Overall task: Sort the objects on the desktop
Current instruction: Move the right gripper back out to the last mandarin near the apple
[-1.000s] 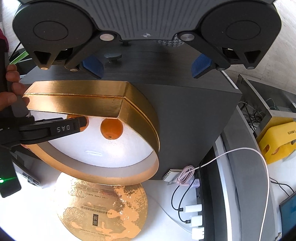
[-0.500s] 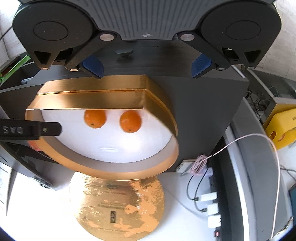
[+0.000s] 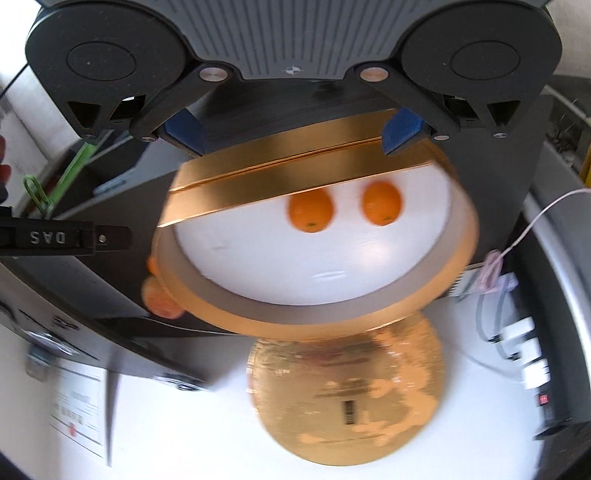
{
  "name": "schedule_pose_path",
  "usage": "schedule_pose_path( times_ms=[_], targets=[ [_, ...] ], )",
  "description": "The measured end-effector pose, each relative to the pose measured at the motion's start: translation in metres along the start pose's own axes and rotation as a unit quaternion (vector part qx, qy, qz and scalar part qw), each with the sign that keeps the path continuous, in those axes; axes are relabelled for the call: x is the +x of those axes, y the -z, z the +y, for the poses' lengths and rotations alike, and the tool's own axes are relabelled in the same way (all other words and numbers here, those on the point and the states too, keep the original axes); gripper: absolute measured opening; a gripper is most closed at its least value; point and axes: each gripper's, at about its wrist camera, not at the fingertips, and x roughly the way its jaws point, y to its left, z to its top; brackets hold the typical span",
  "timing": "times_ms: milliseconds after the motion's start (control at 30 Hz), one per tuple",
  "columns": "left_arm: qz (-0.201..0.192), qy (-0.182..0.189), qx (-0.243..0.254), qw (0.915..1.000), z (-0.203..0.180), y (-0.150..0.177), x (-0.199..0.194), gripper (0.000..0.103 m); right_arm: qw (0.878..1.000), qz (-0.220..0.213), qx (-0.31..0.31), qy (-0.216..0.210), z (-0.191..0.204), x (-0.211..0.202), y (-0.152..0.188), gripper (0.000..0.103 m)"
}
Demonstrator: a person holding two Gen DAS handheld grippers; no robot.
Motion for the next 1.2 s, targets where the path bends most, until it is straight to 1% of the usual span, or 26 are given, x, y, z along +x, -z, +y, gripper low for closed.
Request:
schedule_pose_path(
  times_ms=[133, 333, 533, 733, 800, 900, 1200],
  targets=[
    [-0.002, -0.004, 0.017, 0.9998, -0.014, -0.007, 0.004, 0.101, 1.000, 0.000, 0.012, 0.010, -0.015, 0.006, 0.000, 0.075],
    [-0.006, -0.011, 0.035, 0.9993, -0.026, -0.017, 0.007, 0.101, 1.000, 0.004, 0.025, 0.012, -0.027, 0.020, -0.002, 0.074],
    [0.007, -0.003, 0.046, 0.9989, -0.035, -0.021, 0.014, 0.101, 0.999, 0.000, 0.033, 0.016, -0.037, 0.026, -0.002, 0.074],
    [0.013, 0.003, 0.051, 0.9986, -0.041, -0.026, 0.022, 0.101, 0.999, 0.004, 0.038, 0.019, -0.049, 0.042, -0.007, 0.067],
    [0.015, 0.007, 0.052, 0.9985, -0.042, -0.029, 0.024, 0.101, 0.999, 0.000, 0.036, 0.016, -0.052, 0.048, -0.010, 0.063],
    [0.017, 0.011, 0.056, 0.9982, -0.045, -0.033, 0.028, 0.101, 0.999, -0.008, 0.033, 0.009, -0.057, 0.063, -0.017, 0.063],
    [0.026, 0.012, 0.077, 0.9967, -0.054, -0.040, 0.042, 0.101, 0.999, 0.005, 0.034, 0.003, -0.067, 0.116, -0.036, 0.060]
  ],
)
